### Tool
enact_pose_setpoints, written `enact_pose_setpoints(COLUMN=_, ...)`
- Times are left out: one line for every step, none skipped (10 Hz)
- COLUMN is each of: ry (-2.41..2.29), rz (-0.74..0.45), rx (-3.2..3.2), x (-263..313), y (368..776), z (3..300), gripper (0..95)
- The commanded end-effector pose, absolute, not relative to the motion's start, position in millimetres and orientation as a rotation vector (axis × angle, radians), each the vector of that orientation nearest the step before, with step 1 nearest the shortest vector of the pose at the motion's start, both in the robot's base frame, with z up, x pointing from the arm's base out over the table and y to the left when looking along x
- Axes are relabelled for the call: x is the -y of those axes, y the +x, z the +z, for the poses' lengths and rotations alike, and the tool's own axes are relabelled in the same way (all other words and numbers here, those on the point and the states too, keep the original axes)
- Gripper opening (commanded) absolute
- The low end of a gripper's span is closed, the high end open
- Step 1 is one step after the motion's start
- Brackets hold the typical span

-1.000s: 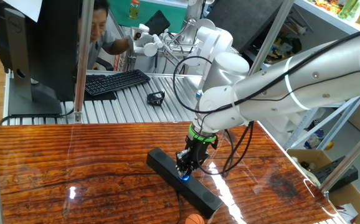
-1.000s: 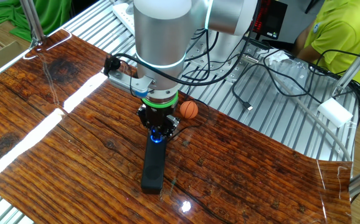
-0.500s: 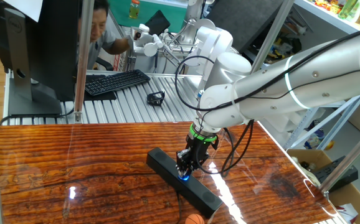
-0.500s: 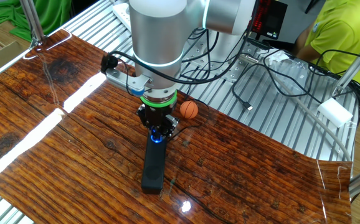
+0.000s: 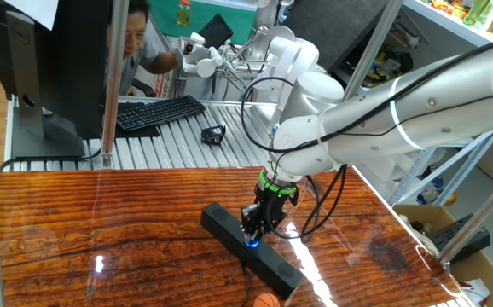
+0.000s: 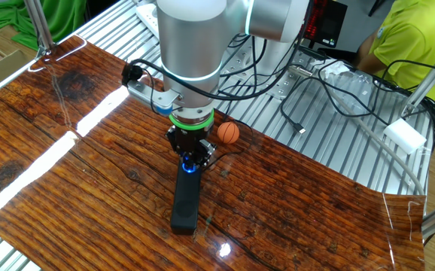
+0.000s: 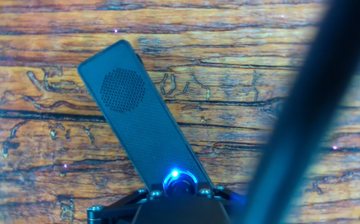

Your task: Turn the knob to increase the volume of the speaker

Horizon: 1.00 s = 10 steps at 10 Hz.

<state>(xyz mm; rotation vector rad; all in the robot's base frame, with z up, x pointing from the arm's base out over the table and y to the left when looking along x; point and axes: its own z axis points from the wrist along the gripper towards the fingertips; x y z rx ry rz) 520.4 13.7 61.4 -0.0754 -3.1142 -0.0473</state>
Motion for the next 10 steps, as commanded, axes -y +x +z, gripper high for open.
enact_pose_setpoints(ry=-0.148, rz=-0.058, rx=3.11, x=-14.1, y=520.5, z=61.3, gripper=0.0)
enact_pose_setpoints(ry=-0.173, rz=-0.062, rx=3.108, x=-14.1, y=520.5, z=61.3, gripper=0.0)
enact_pose_setpoints(ry=-0.188, rz=-0.063, rx=3.107, x=-14.1, y=520.5, z=61.3, gripper=0.0)
enact_pose_setpoints(ry=-0.213, rz=-0.068, rx=3.105, x=-14.1, y=520.5, z=61.3, gripper=0.0)
enact_pose_setpoints(ry=-0.244, rz=-0.071, rx=3.102, x=-14.0, y=520.5, z=61.3, gripper=0.0)
enact_pose_setpoints(ry=-0.267, rz=-0.076, rx=3.1, x=-13.9, y=520.5, z=61.3, gripper=0.0)
enact_pose_setpoints(ry=-0.302, rz=-0.092, rx=3.095, x=-13.7, y=520.6, z=61.2, gripper=0.0)
enact_pose_setpoints(ry=-0.333, rz=-0.114, rx=3.088, x=-13.6, y=520.6, z=61.2, gripper=0.0)
enact_pose_setpoints(ry=-0.353, rz=-0.126, rx=3.085, x=-13.5, y=520.6, z=61.2, gripper=0.0)
enact_pose_setpoints(ry=-0.374, rz=-0.134, rx=3.083, x=-13.2, y=520.6, z=61.1, gripper=0.0)
